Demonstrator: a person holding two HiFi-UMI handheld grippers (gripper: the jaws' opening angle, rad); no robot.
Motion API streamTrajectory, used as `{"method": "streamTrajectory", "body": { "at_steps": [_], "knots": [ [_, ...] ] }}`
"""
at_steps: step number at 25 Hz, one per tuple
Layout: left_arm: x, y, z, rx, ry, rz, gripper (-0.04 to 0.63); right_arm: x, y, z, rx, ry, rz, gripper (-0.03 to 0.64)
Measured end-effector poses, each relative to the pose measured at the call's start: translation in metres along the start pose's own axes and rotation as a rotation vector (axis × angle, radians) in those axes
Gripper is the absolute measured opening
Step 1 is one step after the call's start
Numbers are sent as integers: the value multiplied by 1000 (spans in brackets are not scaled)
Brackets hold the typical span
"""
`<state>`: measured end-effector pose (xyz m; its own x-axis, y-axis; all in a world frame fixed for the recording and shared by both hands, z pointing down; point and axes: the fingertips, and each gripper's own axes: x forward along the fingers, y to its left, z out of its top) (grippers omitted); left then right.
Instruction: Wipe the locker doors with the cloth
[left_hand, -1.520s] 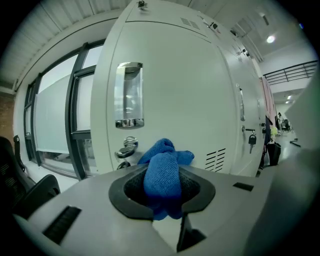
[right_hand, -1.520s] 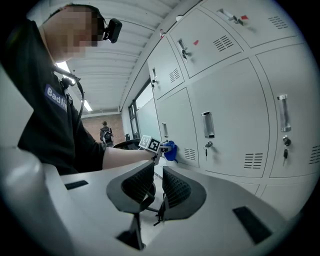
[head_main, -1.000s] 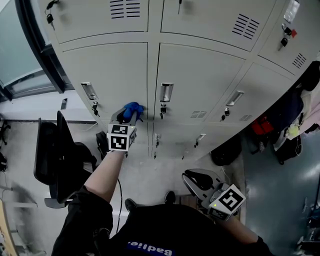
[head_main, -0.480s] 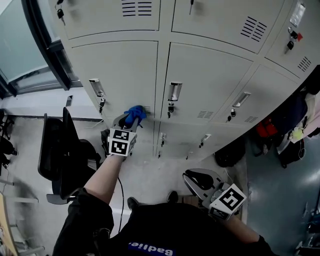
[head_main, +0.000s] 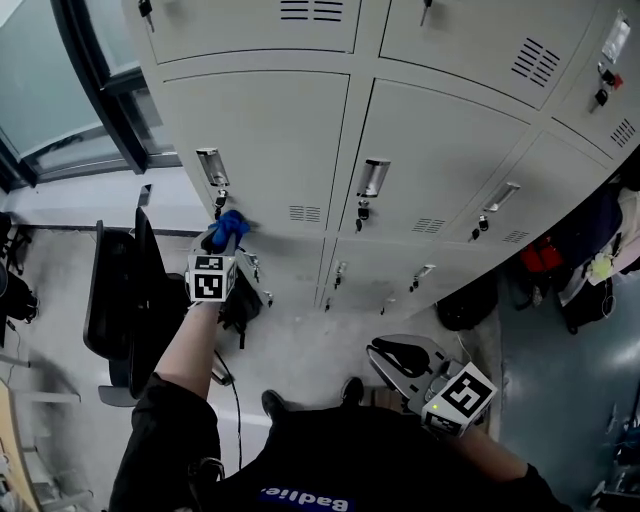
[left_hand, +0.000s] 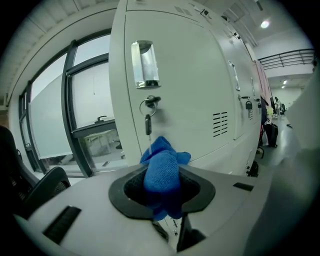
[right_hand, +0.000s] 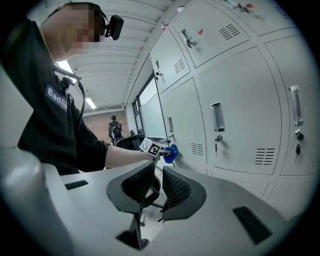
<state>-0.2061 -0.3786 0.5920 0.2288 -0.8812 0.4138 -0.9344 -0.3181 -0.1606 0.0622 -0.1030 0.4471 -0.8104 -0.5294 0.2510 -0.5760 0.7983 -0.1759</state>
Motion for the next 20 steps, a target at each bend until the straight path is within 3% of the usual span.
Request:
{"method": "streamTrajectory", "body": {
  "at_steps": [8,20],
  "knots": [
    [22,-10,2,13,22,-33,104,-7,-2,-3,40,-10,-24,48],
    [43,-152,43,90,9,-253,104,-48,-30,-6,100,-83,-93,48]
  ]
}}
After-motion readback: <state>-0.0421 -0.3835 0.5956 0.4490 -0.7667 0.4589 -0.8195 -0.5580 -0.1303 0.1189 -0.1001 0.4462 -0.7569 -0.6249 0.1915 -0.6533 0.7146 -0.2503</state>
